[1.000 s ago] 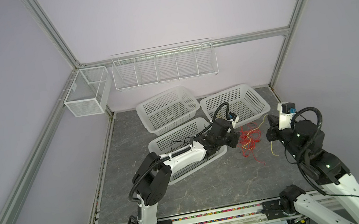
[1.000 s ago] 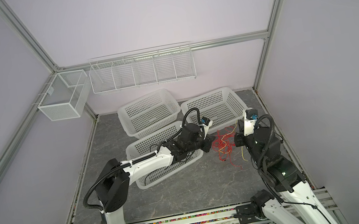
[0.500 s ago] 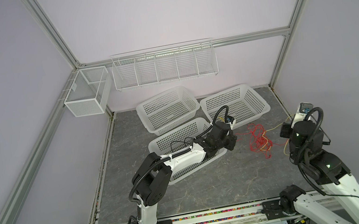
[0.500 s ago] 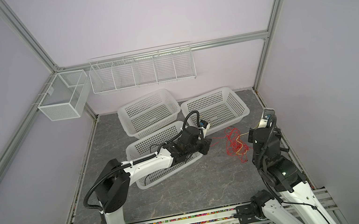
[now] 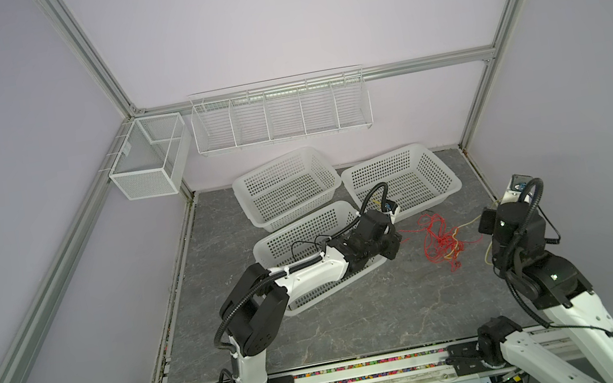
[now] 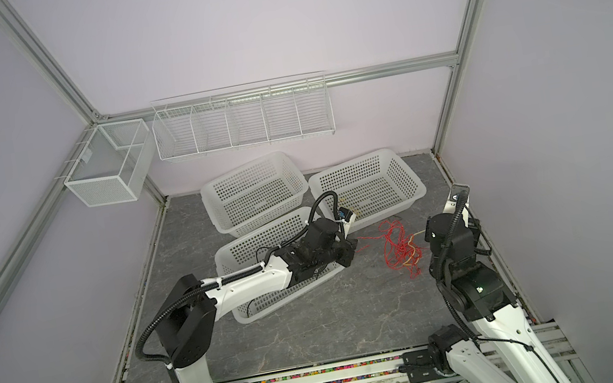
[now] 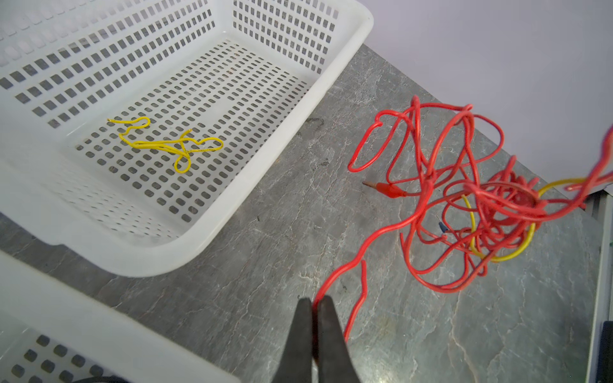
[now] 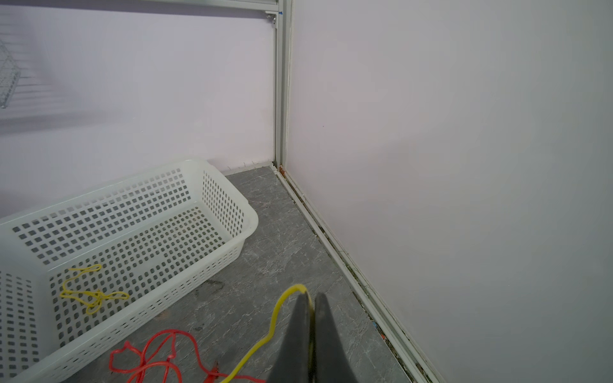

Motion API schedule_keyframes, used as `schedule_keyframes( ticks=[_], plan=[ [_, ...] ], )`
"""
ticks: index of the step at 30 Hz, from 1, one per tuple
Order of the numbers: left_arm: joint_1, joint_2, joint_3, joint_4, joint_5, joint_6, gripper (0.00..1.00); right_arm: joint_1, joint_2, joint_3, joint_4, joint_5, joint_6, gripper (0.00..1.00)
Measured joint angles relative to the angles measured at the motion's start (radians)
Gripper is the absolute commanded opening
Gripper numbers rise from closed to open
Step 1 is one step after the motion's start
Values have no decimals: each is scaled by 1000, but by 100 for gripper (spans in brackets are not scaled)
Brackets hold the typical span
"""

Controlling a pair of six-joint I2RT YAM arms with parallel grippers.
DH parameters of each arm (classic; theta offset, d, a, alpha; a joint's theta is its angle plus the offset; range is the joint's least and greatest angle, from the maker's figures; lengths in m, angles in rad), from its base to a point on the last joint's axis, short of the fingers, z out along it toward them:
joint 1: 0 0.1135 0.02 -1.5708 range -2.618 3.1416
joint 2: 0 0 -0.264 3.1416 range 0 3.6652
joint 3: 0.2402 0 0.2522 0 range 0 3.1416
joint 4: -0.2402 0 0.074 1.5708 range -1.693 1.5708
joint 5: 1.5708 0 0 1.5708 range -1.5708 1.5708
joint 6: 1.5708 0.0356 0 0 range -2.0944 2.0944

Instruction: Untangle the cables

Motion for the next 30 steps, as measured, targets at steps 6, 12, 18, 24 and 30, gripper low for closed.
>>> schedule_keyframes(
  ticks=[6, 12, 18, 24, 30],
  plan=[
    [0, -53, -24, 2, 13, 15, 0, -1, 94, 0, -13, -50, 29, 6],
    [0, -73, -28, 19, 40, 24, 15, -1, 101, -11, 16, -240, 24, 6],
    [0, -73, -26, 23, 67, 32, 62, -2, 79, -28, 63, -478, -10, 6],
    [0, -73, -23, 26, 84, 46, 72, -5, 79, -39, 93, -668, -40, 6],
    [0, -57, 24, 54, 112, 59, 73, -5, 78, -42, 118, -839, -51, 6]
  ],
)
